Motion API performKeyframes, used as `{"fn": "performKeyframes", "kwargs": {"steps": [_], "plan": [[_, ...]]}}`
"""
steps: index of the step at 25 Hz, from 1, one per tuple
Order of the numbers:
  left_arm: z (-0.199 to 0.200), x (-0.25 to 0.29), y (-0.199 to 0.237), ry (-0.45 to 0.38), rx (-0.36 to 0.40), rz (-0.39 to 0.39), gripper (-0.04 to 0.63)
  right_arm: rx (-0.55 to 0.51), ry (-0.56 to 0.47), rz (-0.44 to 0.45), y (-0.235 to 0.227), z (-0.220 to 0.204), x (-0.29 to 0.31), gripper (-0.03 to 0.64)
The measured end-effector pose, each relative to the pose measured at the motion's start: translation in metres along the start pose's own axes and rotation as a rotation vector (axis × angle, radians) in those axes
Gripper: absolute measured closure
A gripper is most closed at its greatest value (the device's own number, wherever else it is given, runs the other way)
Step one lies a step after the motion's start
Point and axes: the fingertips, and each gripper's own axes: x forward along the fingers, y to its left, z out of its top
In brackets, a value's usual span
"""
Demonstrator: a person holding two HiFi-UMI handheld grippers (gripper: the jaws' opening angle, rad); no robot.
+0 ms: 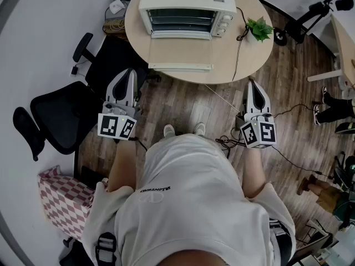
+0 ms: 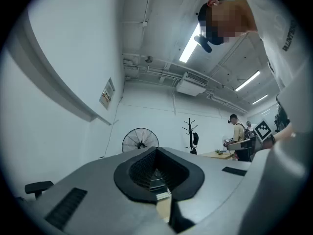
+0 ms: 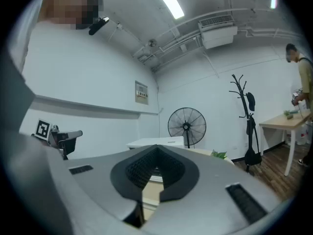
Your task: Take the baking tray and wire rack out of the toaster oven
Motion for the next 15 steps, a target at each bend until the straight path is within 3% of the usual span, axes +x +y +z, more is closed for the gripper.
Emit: {"fn": "performKeyframes", "kwargs": {"steps": [9, 15], "plan": [[-0.004, -0.004, -0.004, -0.003, -0.035, -0.043, 0.595, 0.023, -0.014, -0.009, 0.014, 0.003, 0.002, 0.621], [-0.020, -0.014, 0.008, 0.014, -0.100, -0.089, 0.595, 0.017, 0.024, -0.007, 0.046, -0.009, 0.016, 0.620]]}}
